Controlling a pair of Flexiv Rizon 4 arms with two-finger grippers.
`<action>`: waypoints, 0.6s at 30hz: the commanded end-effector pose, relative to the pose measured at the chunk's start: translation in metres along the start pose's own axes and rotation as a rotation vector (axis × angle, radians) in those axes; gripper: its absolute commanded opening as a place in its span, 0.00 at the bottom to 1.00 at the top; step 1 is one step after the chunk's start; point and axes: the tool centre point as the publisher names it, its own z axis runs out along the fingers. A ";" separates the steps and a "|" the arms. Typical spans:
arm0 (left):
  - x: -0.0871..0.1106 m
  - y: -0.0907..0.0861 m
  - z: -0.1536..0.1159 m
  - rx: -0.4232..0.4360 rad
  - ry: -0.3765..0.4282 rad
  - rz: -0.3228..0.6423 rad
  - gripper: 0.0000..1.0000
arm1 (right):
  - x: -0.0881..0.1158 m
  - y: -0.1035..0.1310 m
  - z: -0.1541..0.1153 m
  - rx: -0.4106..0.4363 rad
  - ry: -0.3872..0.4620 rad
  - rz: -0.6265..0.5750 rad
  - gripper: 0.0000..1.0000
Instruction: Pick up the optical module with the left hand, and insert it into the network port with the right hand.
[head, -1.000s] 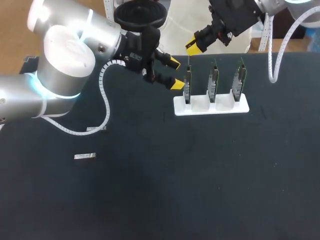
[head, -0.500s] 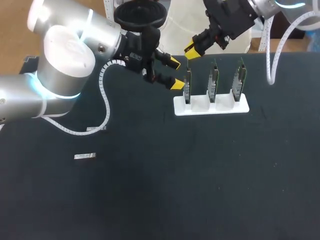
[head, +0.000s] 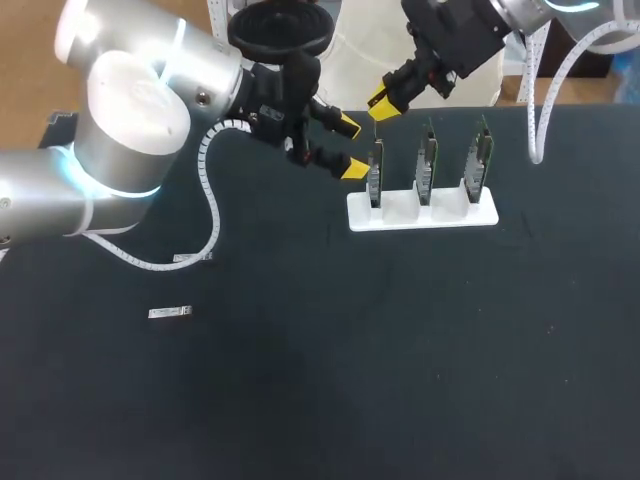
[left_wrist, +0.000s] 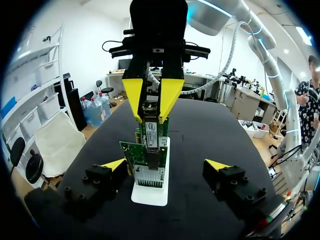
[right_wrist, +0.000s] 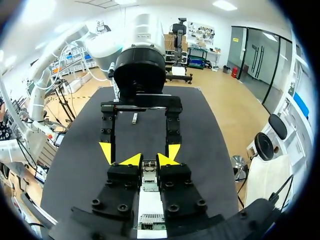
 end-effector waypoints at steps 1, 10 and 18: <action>-0.001 0.002 0.000 0.004 0.005 -0.001 1.00 | 0.000 -0.005 0.001 -0.012 0.000 0.000 0.00; -0.001 0.002 0.000 0.004 0.005 -0.001 1.00 | 0.000 -0.003 0.003 -0.011 -0.010 0.010 0.00; -0.001 0.002 0.000 0.004 0.005 -0.001 1.00 | 0.004 0.001 0.004 0.000 -0.018 0.035 0.00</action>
